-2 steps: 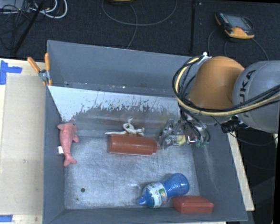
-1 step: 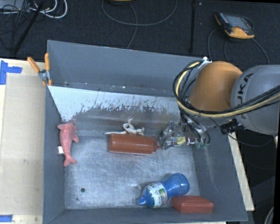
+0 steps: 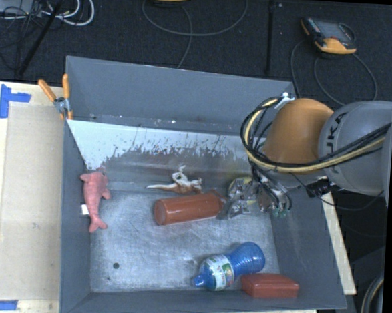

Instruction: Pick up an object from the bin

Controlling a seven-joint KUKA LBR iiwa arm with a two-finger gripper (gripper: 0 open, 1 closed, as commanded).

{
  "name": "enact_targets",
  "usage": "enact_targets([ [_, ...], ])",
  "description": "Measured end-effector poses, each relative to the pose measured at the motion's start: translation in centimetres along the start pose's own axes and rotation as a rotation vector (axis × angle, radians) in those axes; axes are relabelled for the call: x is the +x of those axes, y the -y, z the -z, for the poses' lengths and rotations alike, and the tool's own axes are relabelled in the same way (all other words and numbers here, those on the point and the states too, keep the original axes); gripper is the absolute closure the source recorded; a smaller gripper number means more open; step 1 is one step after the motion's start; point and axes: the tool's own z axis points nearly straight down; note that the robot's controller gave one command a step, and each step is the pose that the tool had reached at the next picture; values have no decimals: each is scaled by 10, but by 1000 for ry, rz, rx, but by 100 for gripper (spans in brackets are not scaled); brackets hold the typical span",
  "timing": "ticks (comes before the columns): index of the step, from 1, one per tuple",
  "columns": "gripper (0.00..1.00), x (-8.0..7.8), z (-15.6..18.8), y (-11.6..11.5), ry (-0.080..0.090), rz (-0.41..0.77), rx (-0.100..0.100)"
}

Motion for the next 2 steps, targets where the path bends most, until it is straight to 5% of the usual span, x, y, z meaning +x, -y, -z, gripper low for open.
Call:
enact_targets([
  [1, 100, -5, 14, -34, 4, 0, -1],
  [2, 100, 0, 7, -11, 5, 2, -5],
])
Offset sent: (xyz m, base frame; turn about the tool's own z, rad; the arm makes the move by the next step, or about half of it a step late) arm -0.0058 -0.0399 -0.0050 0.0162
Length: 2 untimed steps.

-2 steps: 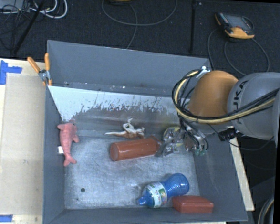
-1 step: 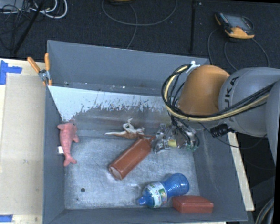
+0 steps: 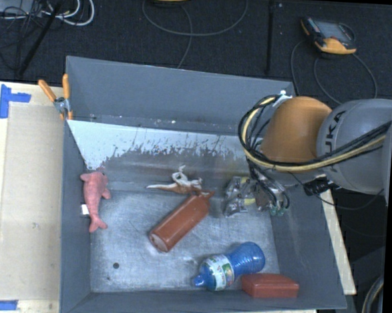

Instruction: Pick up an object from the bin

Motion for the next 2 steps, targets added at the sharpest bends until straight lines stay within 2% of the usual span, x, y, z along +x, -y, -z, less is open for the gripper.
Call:
enact_targets([
  [1, 100, 4, -4, 58, -2, -11, 4],
  [2, 100, -4, -19, 29, -2, -18, 6],
])
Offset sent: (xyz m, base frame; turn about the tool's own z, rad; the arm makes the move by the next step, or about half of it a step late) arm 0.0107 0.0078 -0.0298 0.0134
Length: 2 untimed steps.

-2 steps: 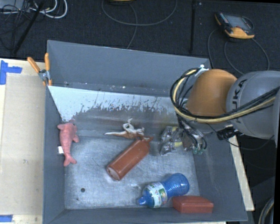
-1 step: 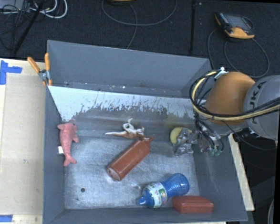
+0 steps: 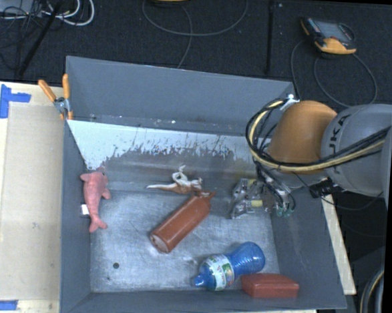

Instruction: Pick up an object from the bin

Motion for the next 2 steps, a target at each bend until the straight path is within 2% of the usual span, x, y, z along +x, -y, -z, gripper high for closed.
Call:
enact_targets([
  [1, 100, 5, -3, 15, 8, 13, -8],
  [2, 100, 7, -4, 35, 1, 6, -16],
])
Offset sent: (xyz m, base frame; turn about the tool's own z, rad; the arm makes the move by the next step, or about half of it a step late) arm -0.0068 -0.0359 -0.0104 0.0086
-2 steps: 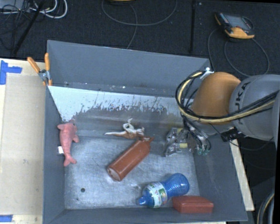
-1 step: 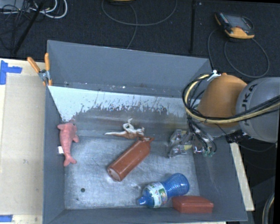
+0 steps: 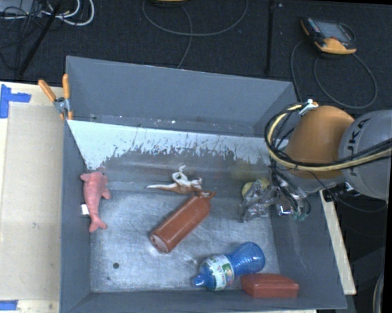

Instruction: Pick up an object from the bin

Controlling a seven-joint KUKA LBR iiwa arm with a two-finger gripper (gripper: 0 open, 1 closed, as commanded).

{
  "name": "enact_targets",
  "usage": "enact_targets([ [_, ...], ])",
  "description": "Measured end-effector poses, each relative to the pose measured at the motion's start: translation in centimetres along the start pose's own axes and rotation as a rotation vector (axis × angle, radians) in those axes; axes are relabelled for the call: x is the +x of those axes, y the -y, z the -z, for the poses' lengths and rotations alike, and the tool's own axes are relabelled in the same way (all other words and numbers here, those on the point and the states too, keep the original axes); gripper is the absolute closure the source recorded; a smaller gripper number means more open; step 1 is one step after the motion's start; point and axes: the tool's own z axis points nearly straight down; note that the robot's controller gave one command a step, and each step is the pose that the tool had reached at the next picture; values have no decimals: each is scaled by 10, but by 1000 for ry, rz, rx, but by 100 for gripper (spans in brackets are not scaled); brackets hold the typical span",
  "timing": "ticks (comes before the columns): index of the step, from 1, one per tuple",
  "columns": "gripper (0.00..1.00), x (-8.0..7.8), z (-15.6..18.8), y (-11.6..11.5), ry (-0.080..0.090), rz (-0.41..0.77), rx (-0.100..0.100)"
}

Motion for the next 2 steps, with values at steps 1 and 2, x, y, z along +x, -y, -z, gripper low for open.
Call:
enact_targets([
  [1, 100, 14, 15, -17, -3, -22, 13],
  [2, 100, 15, 4, 3, 0, -16, 13],
])
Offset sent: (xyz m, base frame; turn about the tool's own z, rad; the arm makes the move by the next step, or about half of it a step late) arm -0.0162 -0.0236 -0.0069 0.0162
